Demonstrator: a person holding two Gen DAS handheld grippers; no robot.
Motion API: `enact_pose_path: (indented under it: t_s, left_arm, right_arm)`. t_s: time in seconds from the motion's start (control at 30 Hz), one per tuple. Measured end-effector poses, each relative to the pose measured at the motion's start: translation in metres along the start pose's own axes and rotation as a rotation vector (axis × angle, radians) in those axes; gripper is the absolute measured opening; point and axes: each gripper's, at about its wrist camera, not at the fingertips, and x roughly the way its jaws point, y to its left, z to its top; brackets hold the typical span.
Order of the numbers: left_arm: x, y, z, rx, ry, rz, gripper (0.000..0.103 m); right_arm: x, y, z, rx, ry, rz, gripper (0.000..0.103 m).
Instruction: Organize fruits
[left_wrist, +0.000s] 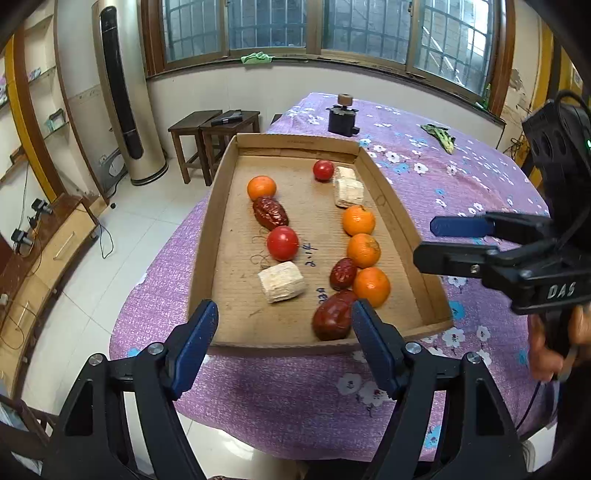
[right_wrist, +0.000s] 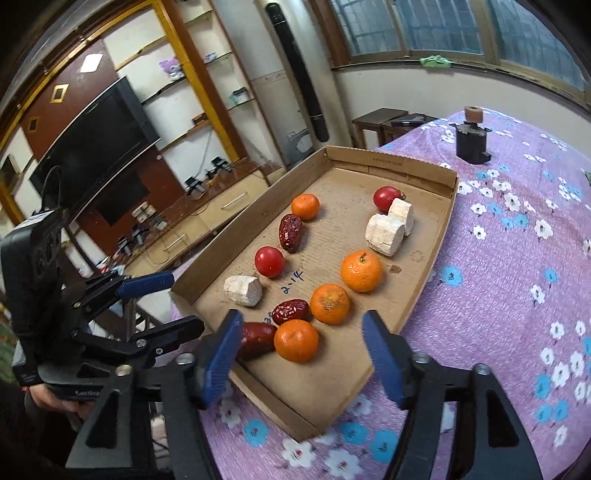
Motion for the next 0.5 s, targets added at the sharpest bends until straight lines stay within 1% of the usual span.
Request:
enact_pose_path:
  t_s: [0.13,0.2,0.23,0.33,0.5]
  left_arm:
    - [-0.003,-0.013,-0.003,0.027,-0.003,0.009,0.075]
    - [-0.004,-0.018,-0.004,0.037,-0.003,0.017,0.080]
    - [-0.005,-0.021,-0.006,0.043,-0.005,0.019,0.082]
    - [-0.006,-0.025,-0.008,0.052,-0.003,0.009,0.082]
    - [-0.008,-0.028,-0.011,0.048,-0.001,0.028,0.082]
  right_arm:
    - [-0.010,0.000,0.000,-0.075,0.013,0.024,0.082]
    - [-0.015,0.003,-0.002,-0.126,0.021,0.032,0.085]
    - [-0.016,0.004,-0.003,-0.149,0.026,0.033,0.086]
    - [-0.019,0.007,-0.008,-0.215,0.043,0.042,0.086]
    - [-0.021,0.009,-0.017,-0.294,0.063,0.043,0.086]
